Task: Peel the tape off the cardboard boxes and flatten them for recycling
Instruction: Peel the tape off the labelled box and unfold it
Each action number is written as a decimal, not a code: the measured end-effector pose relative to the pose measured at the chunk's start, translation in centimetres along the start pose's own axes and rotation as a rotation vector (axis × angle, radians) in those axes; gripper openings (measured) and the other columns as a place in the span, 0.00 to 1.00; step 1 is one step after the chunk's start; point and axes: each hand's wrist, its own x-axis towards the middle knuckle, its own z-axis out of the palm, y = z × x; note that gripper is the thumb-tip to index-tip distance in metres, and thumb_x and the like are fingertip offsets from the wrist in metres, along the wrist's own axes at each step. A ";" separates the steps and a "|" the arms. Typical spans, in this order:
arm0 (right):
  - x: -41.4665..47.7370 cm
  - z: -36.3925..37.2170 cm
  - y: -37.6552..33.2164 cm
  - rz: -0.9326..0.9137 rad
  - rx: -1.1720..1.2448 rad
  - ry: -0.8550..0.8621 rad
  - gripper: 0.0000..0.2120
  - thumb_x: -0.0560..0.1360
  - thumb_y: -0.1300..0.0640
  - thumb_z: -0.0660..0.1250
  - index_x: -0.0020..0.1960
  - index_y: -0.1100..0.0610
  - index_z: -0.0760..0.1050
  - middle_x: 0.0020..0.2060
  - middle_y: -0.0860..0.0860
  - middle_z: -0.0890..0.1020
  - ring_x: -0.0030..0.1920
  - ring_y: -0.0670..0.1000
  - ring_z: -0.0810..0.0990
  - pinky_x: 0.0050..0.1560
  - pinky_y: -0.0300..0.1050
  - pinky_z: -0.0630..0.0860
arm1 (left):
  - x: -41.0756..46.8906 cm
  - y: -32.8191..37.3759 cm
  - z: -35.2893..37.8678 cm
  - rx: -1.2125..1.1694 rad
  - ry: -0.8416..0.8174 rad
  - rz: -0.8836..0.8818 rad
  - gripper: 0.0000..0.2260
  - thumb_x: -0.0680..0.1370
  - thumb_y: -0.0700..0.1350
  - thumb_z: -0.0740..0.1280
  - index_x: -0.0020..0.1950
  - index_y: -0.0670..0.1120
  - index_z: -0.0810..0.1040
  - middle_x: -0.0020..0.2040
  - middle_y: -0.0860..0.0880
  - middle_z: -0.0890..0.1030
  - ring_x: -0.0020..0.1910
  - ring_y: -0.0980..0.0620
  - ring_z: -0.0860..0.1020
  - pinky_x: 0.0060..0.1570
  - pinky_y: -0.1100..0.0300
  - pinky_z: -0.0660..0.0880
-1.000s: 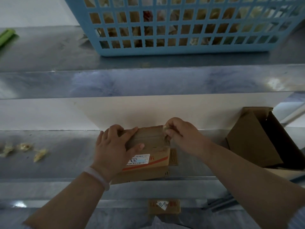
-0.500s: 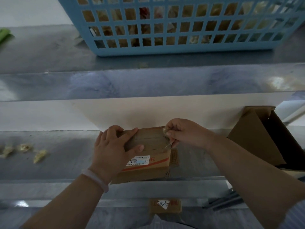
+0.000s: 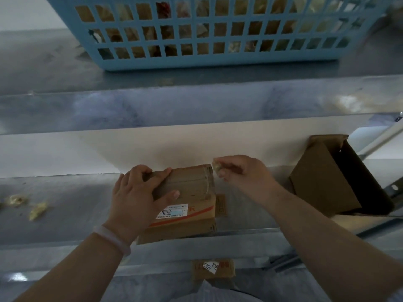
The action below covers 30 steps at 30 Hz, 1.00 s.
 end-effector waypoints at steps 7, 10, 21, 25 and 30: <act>0.0 1.7 -0.6 -0.311 -0.520 -0.163 0.16 0.76 0.52 0.68 0.63 0.53 0.78 0.54 0.48 0.75 0.53 0.42 0.69 0.55 0.32 0.63 | 0.0 0.1 -0.2 -0.012 0.016 -0.003 0.36 0.68 0.75 0.46 0.69 0.61 0.70 0.61 0.49 0.69 0.61 0.48 0.69 0.66 0.48 0.64; 0.2 1.4 -0.7 -0.298 -0.534 -0.227 0.13 0.73 0.49 0.72 0.57 0.49 0.80 0.50 0.44 0.73 0.51 0.42 0.70 0.51 0.33 0.65 | 0.0 0.2 -0.2 -0.013 0.011 -0.004 0.36 0.67 0.76 0.45 0.70 0.62 0.69 0.61 0.50 0.68 0.61 0.48 0.68 0.66 0.49 0.63; -1.5 1.4 0.5 -0.274 -0.552 -0.183 0.13 0.75 0.50 0.68 0.40 0.40 0.63 0.38 0.36 0.68 0.41 0.34 0.69 0.40 0.29 0.63 | 0.1 -0.1 -0.1 -0.031 0.000 -0.013 0.36 0.67 0.77 0.45 0.70 0.64 0.68 0.62 0.51 0.67 0.62 0.50 0.67 0.66 0.50 0.63; -2.2 0.3 2.4 -0.084 -0.316 0.060 0.08 0.76 0.55 0.68 0.39 0.47 0.76 0.37 0.44 0.78 0.42 0.41 0.75 0.37 0.34 0.69 | 0.1 -0.3 0.2 -0.032 0.021 0.002 0.35 0.68 0.76 0.47 0.69 0.63 0.69 0.61 0.51 0.67 0.61 0.49 0.68 0.65 0.50 0.63; -2.2 -1.3 4.5 0.151 -0.274 0.156 0.07 0.77 0.53 0.68 0.51 0.51 0.84 0.44 0.39 0.81 0.46 0.38 0.78 0.42 0.25 0.68 | 0.0 -0.2 0.2 -0.021 0.021 0.007 0.35 0.68 0.76 0.47 0.70 0.63 0.68 0.61 0.51 0.67 0.61 0.49 0.68 0.65 0.50 0.63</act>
